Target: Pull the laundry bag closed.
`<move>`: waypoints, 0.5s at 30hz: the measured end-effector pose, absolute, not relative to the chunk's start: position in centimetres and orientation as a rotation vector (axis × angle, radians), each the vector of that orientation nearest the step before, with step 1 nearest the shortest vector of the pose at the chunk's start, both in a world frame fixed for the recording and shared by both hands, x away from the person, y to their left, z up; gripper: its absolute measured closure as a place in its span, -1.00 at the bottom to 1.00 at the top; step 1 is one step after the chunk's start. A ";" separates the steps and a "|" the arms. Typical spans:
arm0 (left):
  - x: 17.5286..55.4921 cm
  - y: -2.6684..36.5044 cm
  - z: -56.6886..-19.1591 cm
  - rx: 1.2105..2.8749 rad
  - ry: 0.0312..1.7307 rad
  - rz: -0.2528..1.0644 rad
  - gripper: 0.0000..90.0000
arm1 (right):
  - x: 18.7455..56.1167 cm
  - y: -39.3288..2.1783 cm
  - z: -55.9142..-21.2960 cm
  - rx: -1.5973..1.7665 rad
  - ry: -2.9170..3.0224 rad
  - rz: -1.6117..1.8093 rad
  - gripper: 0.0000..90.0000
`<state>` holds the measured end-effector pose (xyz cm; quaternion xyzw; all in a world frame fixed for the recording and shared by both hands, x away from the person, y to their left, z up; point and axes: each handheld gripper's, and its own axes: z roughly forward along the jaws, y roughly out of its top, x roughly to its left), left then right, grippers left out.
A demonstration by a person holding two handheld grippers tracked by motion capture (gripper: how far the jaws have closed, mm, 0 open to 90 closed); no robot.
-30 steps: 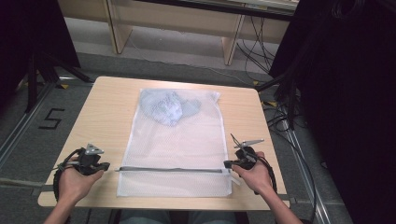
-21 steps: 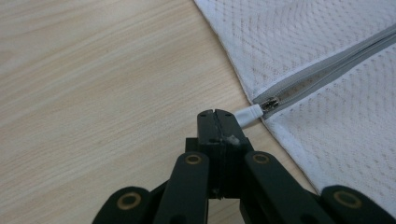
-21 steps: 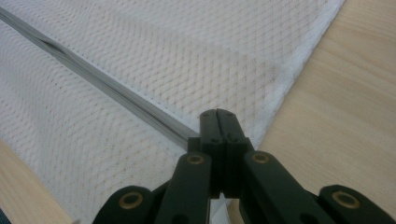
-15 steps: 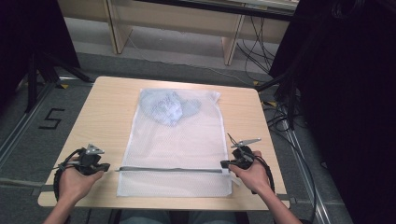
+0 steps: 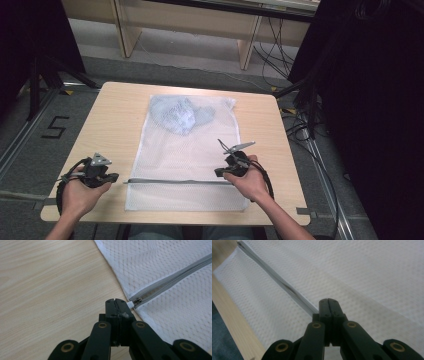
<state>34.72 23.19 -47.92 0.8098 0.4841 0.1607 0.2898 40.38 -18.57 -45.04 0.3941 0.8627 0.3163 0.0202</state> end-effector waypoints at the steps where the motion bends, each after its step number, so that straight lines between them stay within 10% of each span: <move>1: 34.8 23.2 -48.0 2.162 1.290 0.426 0.97 | 40.4 -17.2 -45.1 1.195 2.697 0.969 1.00; 15: 34.9 23.5 -48.0 2.133 1.312 0.418 0.90 | 40.4 -9.8 -45.1 1.077 2.805 0.973 1.00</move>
